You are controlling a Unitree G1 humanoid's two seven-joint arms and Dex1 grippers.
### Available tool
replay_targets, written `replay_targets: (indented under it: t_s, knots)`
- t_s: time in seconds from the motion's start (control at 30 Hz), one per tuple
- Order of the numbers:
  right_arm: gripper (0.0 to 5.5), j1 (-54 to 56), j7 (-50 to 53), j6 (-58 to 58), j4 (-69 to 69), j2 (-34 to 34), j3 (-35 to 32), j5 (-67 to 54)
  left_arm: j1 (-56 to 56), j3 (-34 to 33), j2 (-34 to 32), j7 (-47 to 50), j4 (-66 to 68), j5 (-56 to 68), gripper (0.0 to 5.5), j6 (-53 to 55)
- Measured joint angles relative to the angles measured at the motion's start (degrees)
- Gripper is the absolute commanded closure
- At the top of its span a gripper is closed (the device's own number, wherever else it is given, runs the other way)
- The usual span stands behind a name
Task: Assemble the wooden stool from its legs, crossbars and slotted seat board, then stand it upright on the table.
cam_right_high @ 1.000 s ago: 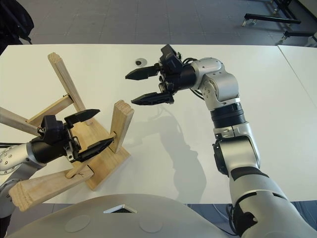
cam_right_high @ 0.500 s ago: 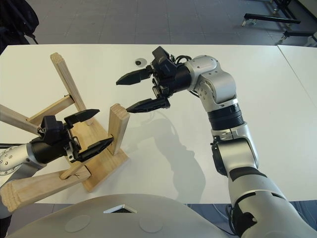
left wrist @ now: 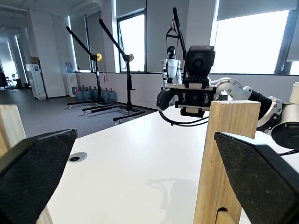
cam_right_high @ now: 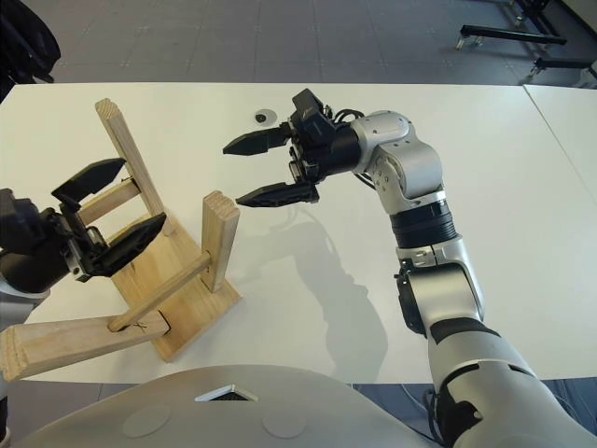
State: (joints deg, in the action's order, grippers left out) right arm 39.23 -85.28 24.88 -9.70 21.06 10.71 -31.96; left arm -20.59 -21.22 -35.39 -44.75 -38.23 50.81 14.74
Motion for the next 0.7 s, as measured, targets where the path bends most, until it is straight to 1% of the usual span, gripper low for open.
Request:
replay_targets:
  t_s: [0.07,0.13,0.17,0.27,0.37,0.53,0.6,0.7]
  knots:
    - [1.39,-0.35,0.6,-0.02,0.22,0.08,-0.18,-0.03,-0.36,-2.56,0.01,0.57,-1.95,1.3,0.1,0.04]
    - [1.39,-1.39,1.39,-0.09,0.63,0.12,-0.51,-0.05,-3.63,-7.78,0.36,1.52,-4.63,3.92,0.1,-0.27]
    - [1.39,-1.71,1.61,-0.23,0.71,0.11,-0.75,-0.06,-6.62,-11.64,1.16,1.77,-6.26,5.15,0.1,-0.67]
    - [1.39,-4.06,3.87,-0.58,2.1,0.56,-2.22,-0.13,-14.37,-19.93,1.54,0.41,-7.86,8.28,0.1,-0.71]
    - [1.39,-6.11,5.36,-0.63,3.81,0.66,-3.0,-0.32,-20.68,-24.63,2.79,-2.04,-8.88,9.65,0.1,-0.57]
    - [1.39,-7.5,7.12,-0.79,4.76,1.17,-4.72,-0.7,-29.01,-29.86,6.13,-6.91,-8.88,10.84,0.1,-1.62]
    - [1.39,-8.08,7.74,-1.18,5.16,1.15,-4.99,-0.72,-29.55,-30.85,7.57,-7.6,-7.61,11.11,0.1,-2.47]
    - [1.39,-9.57,8.7,-1.25,5.94,0.81,-5.06,-0.76,-28.23,-30.61,9.79,-6.19,-2.75,8.94,0.1,-3.84]
